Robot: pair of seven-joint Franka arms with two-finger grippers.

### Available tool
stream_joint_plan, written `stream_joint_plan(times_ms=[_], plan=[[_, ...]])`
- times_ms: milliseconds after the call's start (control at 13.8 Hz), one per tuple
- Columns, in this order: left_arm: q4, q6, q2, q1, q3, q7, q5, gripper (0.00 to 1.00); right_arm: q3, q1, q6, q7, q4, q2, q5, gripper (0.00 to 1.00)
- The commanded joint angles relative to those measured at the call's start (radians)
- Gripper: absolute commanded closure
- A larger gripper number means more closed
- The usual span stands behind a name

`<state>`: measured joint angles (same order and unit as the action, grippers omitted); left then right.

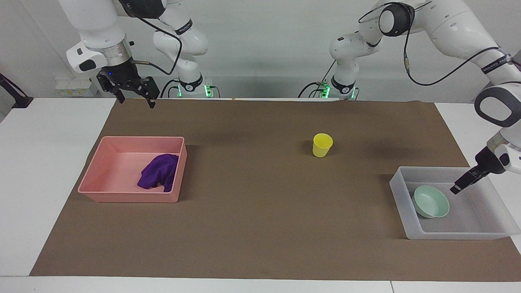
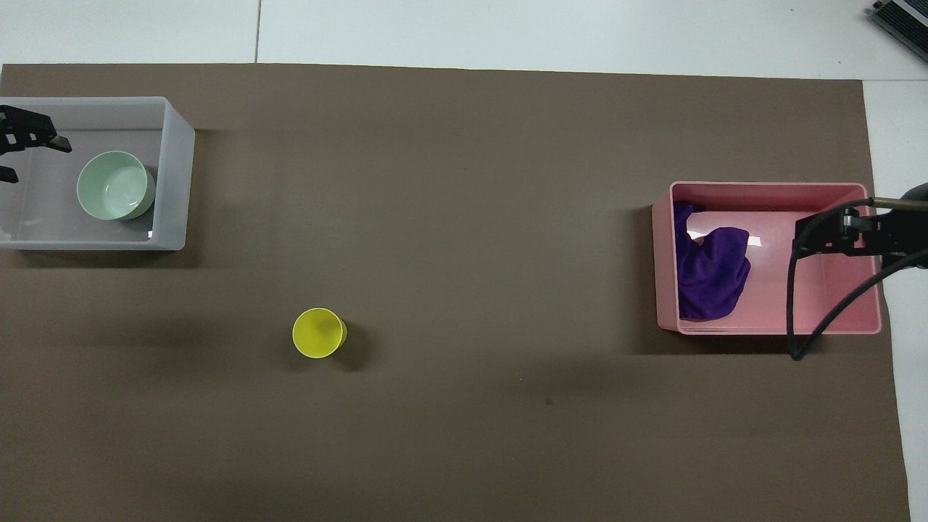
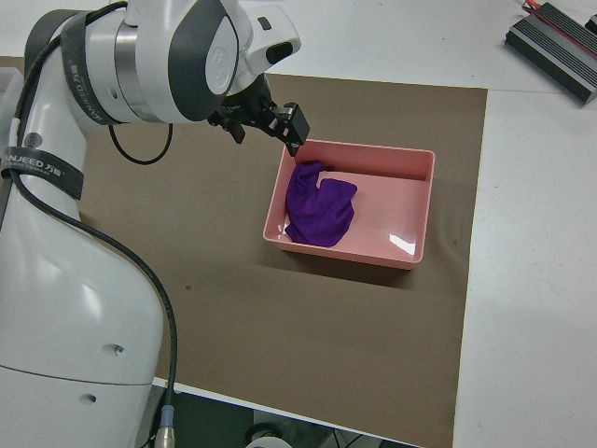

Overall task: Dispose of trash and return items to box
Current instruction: 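Release the green bowl and move the left gripper toward the yellow cup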

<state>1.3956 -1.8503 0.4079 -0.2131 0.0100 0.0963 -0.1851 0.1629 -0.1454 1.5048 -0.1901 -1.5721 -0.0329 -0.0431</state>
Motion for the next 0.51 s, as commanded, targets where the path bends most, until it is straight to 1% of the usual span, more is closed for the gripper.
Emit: stream_joint_plan(times_ms=[0, 145, 218, 363, 436], plan=[[0.063, 0.132, -0.095, 0.087, 0.01, 0.008, 0.006, 0.0, 0.003, -0.016, -0.005, 0.031, -0.006, -0.007, 0.026, 0.0], [0.146, 0.199, -0.164, 0.171, 0.01, 0.025, 0.004, 0.0, 0.003, -0.016, -0.005, 0.031, -0.006, -0.007, 0.026, 0.0], [0.217, 0.203, -0.219, 0.19, 0.007, 0.025, 0.003, 0.0, 0.003, -0.016, -0.005, 0.031, -0.006, -0.007, 0.025, 0.0], [0.417, 0.152, -0.357, 0.256, 0.005, 0.022, -0.007, 0.0, 0.003, -0.016, -0.005, 0.031, -0.006, -0.007, 0.026, 0.0], [0.507, 0.105, -0.413, 0.292, 0.005, 0.022, -0.008, 0.0, 0.003, -0.016, -0.005, 0.031, -0.006, -0.005, 0.026, 0.0]])
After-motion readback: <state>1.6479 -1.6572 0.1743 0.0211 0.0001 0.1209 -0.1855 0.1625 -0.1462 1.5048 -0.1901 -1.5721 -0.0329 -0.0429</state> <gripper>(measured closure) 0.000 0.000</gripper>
